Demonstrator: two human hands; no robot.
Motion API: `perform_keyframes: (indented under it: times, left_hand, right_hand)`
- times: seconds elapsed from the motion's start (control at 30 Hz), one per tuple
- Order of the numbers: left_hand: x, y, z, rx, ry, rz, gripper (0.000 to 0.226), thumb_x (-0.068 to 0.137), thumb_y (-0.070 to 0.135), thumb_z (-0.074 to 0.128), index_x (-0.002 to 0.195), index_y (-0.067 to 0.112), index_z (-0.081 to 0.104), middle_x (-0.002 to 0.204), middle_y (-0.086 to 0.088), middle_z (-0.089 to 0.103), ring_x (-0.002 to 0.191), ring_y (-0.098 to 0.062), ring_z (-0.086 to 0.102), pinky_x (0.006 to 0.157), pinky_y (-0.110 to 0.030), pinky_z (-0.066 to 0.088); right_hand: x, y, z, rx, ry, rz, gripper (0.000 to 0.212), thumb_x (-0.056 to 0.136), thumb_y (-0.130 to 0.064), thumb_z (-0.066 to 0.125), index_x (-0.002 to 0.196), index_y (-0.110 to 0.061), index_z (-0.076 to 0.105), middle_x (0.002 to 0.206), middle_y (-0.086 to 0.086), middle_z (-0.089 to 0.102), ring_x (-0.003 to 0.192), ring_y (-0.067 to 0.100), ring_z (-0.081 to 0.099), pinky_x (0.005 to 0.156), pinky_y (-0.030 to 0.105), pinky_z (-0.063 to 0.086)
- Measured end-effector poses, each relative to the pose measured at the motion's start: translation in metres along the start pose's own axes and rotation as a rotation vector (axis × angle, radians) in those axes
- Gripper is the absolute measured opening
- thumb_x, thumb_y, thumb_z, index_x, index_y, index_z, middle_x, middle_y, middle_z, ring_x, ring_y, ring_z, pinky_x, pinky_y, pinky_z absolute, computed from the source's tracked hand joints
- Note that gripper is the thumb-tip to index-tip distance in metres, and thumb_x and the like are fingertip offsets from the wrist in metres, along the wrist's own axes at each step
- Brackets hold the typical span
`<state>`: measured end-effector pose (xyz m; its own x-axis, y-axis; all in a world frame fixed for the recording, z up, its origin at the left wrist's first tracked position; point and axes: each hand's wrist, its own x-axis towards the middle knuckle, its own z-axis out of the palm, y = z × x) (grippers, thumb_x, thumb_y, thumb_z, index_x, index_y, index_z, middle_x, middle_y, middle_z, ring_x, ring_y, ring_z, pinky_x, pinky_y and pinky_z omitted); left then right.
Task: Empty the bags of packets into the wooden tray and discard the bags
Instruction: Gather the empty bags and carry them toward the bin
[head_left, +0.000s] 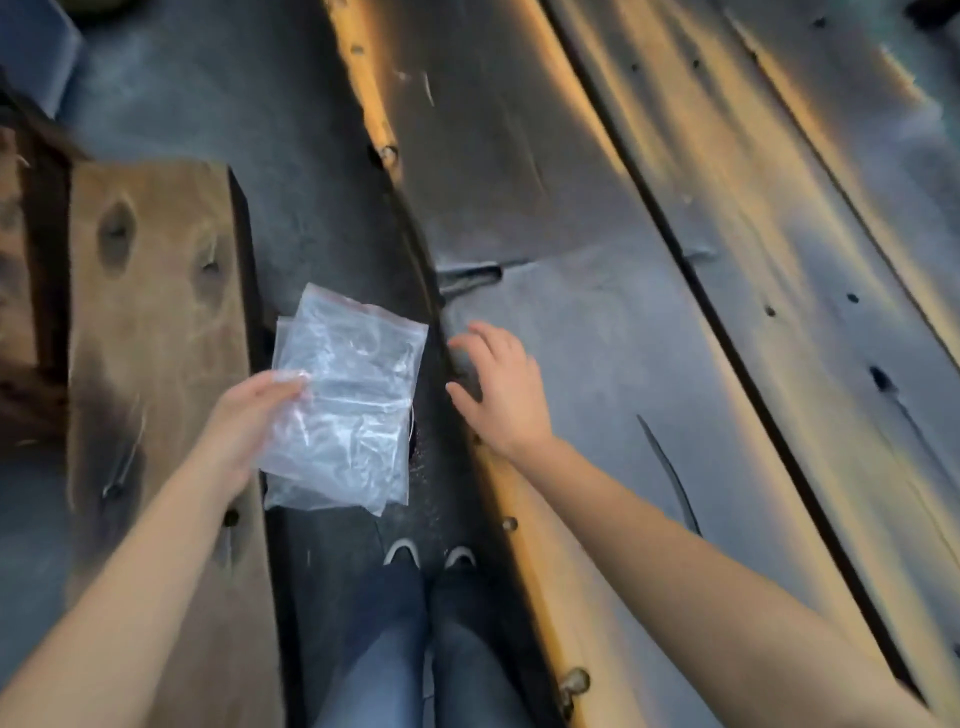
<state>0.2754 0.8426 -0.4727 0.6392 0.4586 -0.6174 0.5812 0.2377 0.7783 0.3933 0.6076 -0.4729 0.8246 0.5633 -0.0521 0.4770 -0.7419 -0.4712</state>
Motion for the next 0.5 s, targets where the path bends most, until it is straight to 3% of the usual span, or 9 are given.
perform_keyframes:
  times: [0.07,0.13,0.3,0.5]
  left_hand:
    - [0.018,-0.018,-0.005,0.094,0.087,0.054,0.014,0.085,0.022,0.064,0.072,0.015,0.064,0.066,-0.001,0.065,0.054,-0.011,0.060,0.051,-0.019,0.047]
    - [0.038,-0.037,-0.005,0.218,0.189,0.156,0.018,0.085,0.019,0.064,0.077,0.004,0.065,0.070,-0.006,0.057,0.058,-0.013,0.051,0.050,-0.017,0.039]
    - [0.093,-0.082,0.017,0.464,0.327,0.153,0.005,0.078,0.019,0.063,0.075,0.022,0.064,0.062,0.001,0.057,0.064,-0.025,0.056,0.065,-0.032,0.045]
    - [0.152,-0.116,0.052,0.677,0.331,-0.015,0.016,0.079,0.018,0.052,0.085,0.024,0.065,0.088,-0.008,0.070,0.083,-0.034,0.064,0.067,-0.035,0.052]
  right_hand:
    - [0.018,0.009,0.010,-0.203,-0.083,-0.073,0.057,0.088,-0.040,0.055,0.141,-0.025,0.040,0.157,0.004,0.029,0.146,0.028,0.022,0.115,0.053,0.018]
    - [0.034,0.017,0.019,-0.302,-0.155,-0.085,0.064,0.092,-0.048,0.044,0.149,-0.028,0.024,0.163,0.000,0.012,0.150,0.027,0.007,0.117,0.058,0.004]
    - [0.042,0.027,0.037,-0.357,-0.146,-0.062,0.064,0.094,-0.047,0.031,0.153,-0.029,0.014,0.164,-0.002,0.008,0.151,0.024,0.003,0.119,0.057,0.004]
    - [0.042,0.027,0.037,-0.379,-0.140,-0.031,0.064,0.093,-0.047,0.031,0.152,-0.032,0.013,0.164,-0.005,0.009,0.151,0.022,0.002,0.120,0.054,0.005]
